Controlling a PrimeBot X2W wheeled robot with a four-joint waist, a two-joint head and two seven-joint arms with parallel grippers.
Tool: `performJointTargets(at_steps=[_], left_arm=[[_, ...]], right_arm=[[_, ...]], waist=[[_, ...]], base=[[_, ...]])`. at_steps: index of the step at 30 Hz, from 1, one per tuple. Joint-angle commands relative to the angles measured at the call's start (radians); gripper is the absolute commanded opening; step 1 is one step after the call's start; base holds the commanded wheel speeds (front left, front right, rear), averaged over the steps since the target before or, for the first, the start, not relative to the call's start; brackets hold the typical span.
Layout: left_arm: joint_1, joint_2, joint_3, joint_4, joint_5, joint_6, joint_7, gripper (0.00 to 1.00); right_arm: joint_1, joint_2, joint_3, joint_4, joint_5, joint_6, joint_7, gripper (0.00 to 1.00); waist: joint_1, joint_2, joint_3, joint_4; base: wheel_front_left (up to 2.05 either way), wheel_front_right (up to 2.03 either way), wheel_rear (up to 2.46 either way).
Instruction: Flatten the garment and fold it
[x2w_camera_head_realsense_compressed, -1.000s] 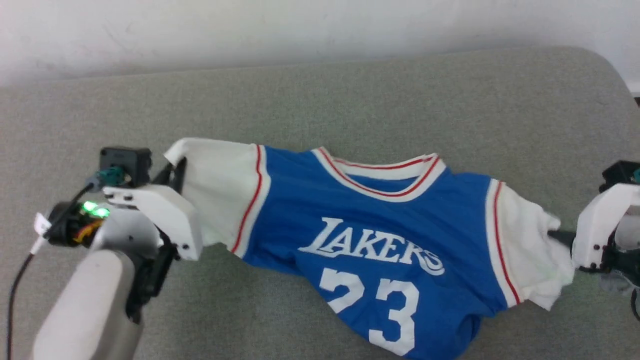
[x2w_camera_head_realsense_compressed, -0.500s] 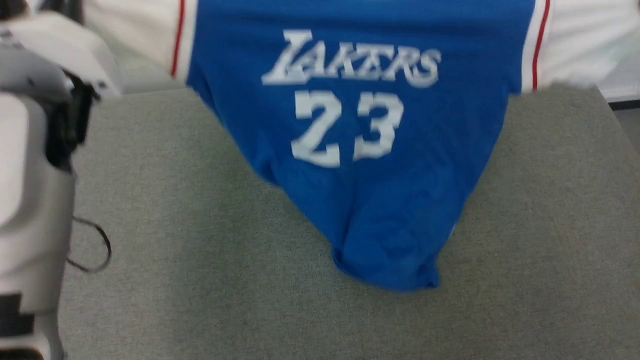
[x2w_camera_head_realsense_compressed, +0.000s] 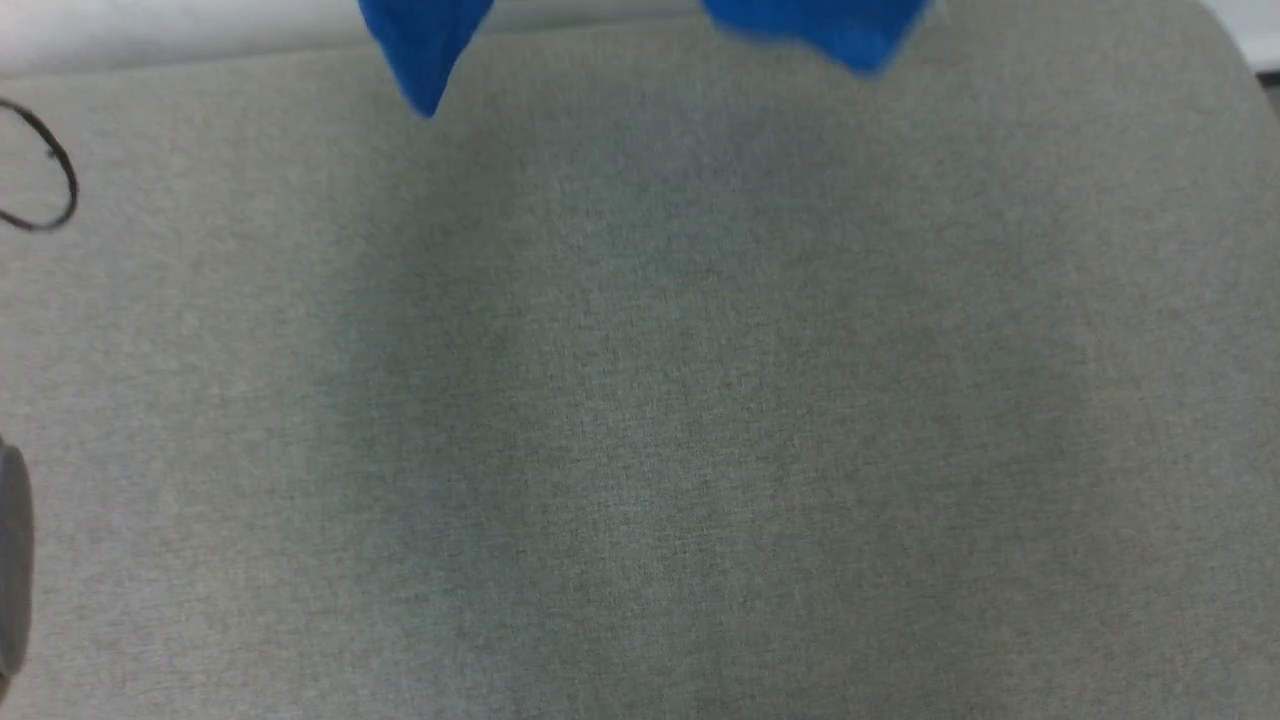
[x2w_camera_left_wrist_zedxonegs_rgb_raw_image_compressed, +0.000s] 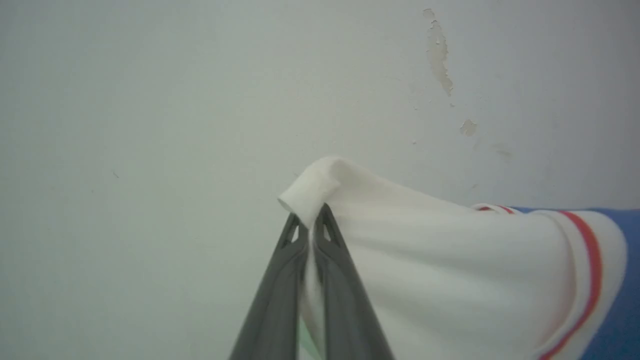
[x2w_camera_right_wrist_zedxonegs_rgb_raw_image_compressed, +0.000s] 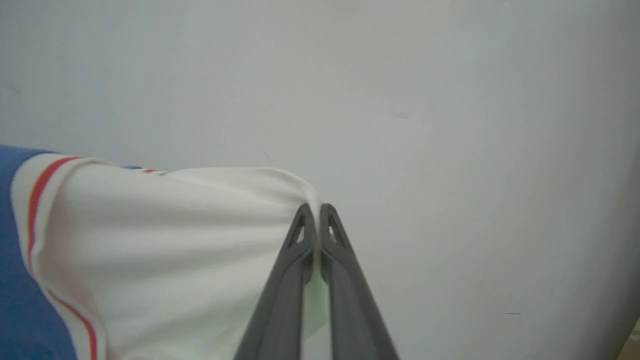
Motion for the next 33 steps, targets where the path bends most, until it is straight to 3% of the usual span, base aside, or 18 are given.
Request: performJointTargets(at_steps=[1,12,21,29,33], left_arm=[[-0.042,0.003,-0.001,0.043,0.01,-0.009,-0.021,0.0],[-0.002,-0.034,-0.008,0.212,-0.025,-0.047,-0.101,0.0],[0.214,-0.069,0.02,0.256,-0.088,-0.076,-0.162,0.0],[0.683,-0.072,0.115,0.041,-0.178,-0.062,-0.178,0.0],[0.979,-0.074,0.143,-0.162,-0.2,-0.006,-0.147,0.0]], right_arm=[[-0.035,-0.001,0.024,0.035,0.004,-0.002,-0.027,0.0],[-0.011,0.026,0.218,0.15,0.121,-0.002,-0.092,0.0],[0.163,0.005,0.411,0.127,0.265,-0.002,-0.118,0.0],[0.5,-0.073,0.515,-0.08,0.389,-0.002,-0.117,0.0],[0.7,-0.116,0.482,-0.213,0.423,-0.002,-0.08,0.0]], waist=[[-0.0002,-0.0001,0.081,-0.007],[-0.0002,-0.0001,0.129,-0.004],[-0.0002,-0.0001,0.051,0.013],[-0.0002,-0.0001,-0.132,0.016],[-0.0002,-0.0001,-0.202,0.015]], base=[[0.0,0.0,0.0],[0.0,0.0,0.0],[0.0,0.0,0.0],[0.0,0.0,0.0],[0.0,0.0,0.0]])
